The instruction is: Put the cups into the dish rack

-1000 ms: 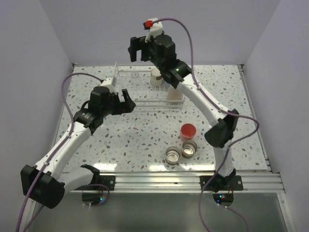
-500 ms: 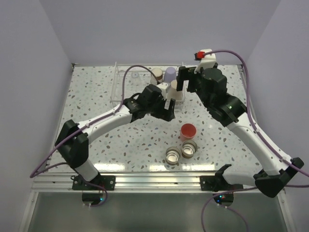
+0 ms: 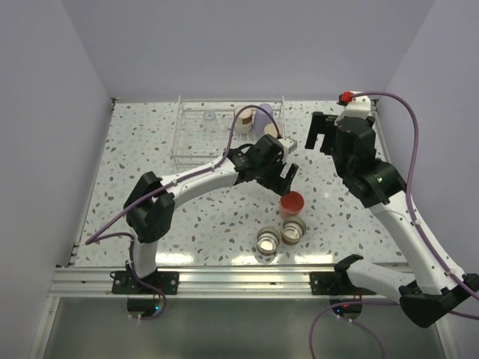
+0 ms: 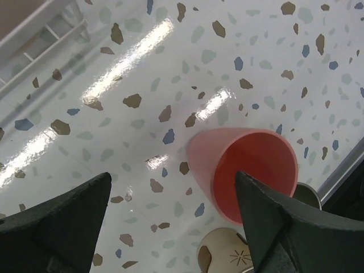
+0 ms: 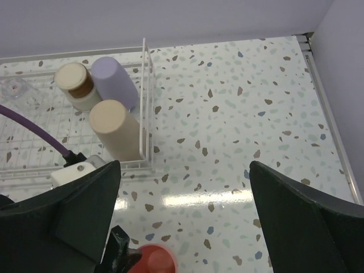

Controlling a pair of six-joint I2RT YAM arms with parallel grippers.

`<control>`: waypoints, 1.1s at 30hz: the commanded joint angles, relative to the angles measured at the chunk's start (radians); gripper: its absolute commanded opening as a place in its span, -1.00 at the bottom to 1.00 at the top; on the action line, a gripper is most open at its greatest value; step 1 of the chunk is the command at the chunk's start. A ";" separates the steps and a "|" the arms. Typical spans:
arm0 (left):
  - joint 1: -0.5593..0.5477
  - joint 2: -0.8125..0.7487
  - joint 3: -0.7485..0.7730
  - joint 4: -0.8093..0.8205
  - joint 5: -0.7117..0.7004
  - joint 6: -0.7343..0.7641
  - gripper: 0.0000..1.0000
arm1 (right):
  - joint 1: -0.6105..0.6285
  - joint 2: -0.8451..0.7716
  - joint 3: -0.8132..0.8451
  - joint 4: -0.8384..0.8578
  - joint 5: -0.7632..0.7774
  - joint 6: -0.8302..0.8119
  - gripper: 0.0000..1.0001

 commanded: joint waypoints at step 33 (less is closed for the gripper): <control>0.010 -0.013 -0.039 0.026 0.017 0.040 -1.00 | -0.019 0.060 0.046 -0.012 -0.058 -0.003 0.96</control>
